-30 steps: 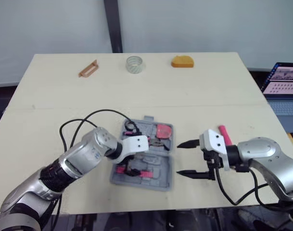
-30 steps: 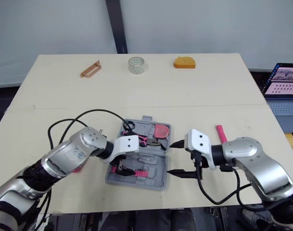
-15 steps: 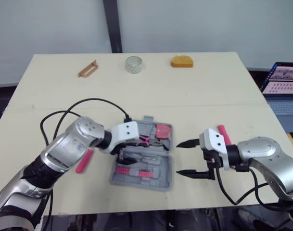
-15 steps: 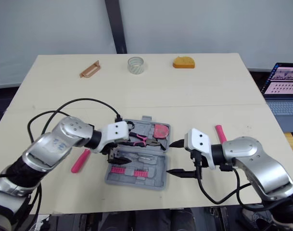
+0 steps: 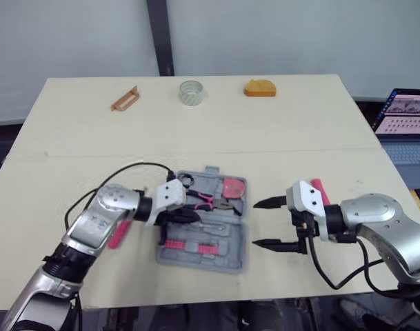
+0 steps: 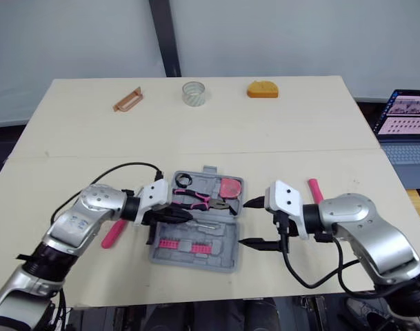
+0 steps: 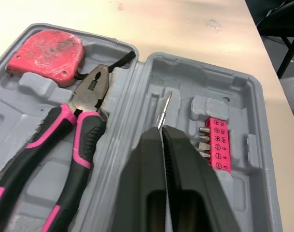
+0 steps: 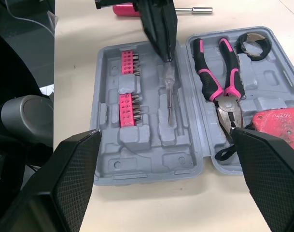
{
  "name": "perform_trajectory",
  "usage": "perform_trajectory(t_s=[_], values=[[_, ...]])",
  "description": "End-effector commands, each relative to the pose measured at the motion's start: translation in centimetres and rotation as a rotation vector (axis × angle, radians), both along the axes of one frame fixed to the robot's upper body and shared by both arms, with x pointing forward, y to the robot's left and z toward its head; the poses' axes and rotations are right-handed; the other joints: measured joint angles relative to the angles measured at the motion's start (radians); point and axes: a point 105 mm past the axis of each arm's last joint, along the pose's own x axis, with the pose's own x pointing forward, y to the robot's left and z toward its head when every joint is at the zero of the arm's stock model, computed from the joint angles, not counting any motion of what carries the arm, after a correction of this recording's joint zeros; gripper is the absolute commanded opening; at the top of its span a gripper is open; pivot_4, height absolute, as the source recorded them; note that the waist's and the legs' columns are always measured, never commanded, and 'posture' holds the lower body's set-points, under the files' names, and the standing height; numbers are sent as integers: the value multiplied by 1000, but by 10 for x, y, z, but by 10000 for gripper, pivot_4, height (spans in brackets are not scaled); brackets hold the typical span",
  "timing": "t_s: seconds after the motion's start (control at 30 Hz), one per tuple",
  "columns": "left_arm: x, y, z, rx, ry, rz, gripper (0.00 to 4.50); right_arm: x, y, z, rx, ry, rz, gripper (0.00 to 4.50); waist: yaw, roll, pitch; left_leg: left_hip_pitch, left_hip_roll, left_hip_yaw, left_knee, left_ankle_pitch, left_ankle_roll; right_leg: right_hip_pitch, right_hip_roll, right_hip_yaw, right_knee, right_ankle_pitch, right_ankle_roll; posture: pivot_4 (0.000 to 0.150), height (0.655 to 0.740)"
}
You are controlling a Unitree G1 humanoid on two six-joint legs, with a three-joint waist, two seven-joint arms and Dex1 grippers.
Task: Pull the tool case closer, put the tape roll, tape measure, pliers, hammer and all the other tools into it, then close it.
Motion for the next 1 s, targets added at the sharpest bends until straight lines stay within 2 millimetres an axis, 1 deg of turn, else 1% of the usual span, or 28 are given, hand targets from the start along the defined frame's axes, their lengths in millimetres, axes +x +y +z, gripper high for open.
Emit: perform_trajectory(t_s=[0.03, 0.2, 0.33, 0.67, 0.77, 0.9, 1.0], values=[[-1, 1, -6, 11, -10, -14, 1039, 0, 1, 7, 24, -28, -6, 45000, 1, 0, 0, 0, 0, 0, 0, 0, 0, 0, 0, 0, 0, 0, 0, 1500, 7400], [3, 4, -18, 51, -8, 5, 1039, 0, 1, 7, 28, -26, -10, 45000, 0, 0, 0, 0, 0, 0, 0, 0, 0, 0, 0, 0, 0, 0, 0, 1500, 7400], [6, 2, -23, 58, -11, 11, 1039, -1, 0, 7, 24, -24, -10, 45000, 1, 0, 0, 0, 0, 0, 0, 0, 0, 0, 0, 0, 0, 0, 0, 1500, 7400], [10, -1, -29, 70, -17, 18, 1039, -2, -1, 7, 20, -20, -9, 45000, 0, 0, 0, 0, 0, 0, 0, 0, 0, 0, 0, 0, 0, 0, 0, 1500, 7400], [9, -3, -28, 51, -12, 13, 1039, -2, -1, 6, 18, -18, -9, 45000, 0, 0, 0, 0, 0, 0, 0, 0, 0, 0, 0, 0, 0, 0, 0, 1500, 7400], [6, -5, -17, 12, -6, 0, 1039, -3, -1, 6, 18, -17, -8, 45000, 0, 0, 0, 0, 0, 0, 0, 0, 0, 0, 0, 0, 0, 0, 0, 1500, 7400], [9, -3, -14, 6, -10, 15, 1039, -2, -1, 7, 19, -18, -8, 45000, 0, 0, 0, 0, 0, 0, 0, 0, 0, 0, 0, 0, 0, 0, 0, 1500, 7400]])
